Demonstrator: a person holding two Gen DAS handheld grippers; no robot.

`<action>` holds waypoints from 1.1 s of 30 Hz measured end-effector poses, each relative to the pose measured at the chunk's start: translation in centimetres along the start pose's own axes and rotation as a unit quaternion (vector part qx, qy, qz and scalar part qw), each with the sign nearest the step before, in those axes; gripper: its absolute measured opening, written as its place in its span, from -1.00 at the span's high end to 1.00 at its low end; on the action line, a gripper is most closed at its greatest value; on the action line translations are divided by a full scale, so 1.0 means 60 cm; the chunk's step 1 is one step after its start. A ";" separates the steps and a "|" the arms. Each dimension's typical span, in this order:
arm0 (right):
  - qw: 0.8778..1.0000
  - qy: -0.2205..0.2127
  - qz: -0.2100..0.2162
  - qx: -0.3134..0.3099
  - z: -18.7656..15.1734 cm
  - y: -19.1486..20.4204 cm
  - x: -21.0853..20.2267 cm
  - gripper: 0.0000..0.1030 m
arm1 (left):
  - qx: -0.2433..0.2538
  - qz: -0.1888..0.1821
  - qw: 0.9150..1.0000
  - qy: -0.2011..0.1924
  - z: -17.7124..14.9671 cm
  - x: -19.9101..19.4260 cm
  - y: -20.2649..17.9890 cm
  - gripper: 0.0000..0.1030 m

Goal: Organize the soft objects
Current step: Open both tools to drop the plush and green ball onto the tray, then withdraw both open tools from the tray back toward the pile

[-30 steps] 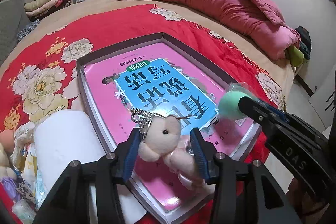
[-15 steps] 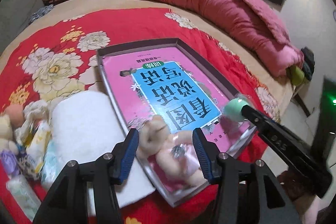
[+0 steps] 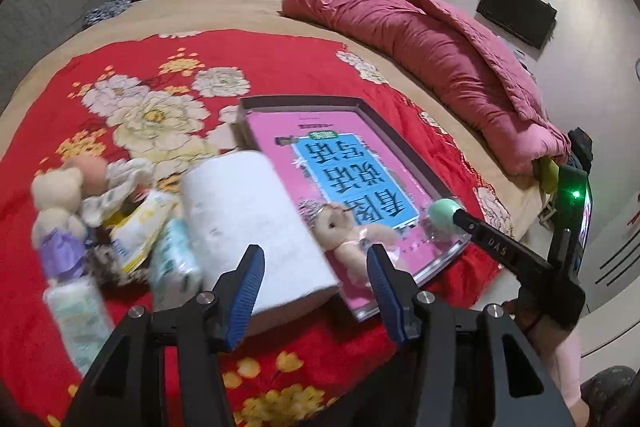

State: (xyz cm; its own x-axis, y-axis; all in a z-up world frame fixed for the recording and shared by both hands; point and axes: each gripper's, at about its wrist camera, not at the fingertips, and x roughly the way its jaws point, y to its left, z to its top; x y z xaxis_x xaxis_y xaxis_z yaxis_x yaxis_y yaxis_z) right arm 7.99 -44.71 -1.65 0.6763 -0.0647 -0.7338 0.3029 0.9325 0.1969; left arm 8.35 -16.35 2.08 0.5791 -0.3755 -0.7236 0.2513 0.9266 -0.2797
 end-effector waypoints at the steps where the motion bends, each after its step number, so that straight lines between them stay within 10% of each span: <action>1: 1.000 0.001 -0.002 0.003 0.000 -0.003 0.000 0.18 | -0.003 0.000 1.000 0.001 -0.004 -0.004 0.006 -0.03; 25: 0.988 -0.125 -0.019 -0.083 -0.012 0.059 -0.110 -0.37 | -0.041 -0.005 0.998 -0.045 -0.021 -0.093 0.071 -0.03; 33: 0.977 -0.151 0.032 -0.147 -0.035 0.127 -0.167 -0.43 | -0.064 0.023 0.995 -0.068 -0.029 -0.135 0.118 -0.03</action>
State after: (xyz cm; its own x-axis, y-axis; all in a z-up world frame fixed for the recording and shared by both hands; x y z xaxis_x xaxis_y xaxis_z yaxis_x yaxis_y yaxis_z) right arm 2.14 -36.22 5.83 0.8689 -0.0630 -0.4910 0.0775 0.9969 0.0094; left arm 4.10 -6.74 4.87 0.6903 -0.3227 -0.6476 0.1251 0.9348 -0.3325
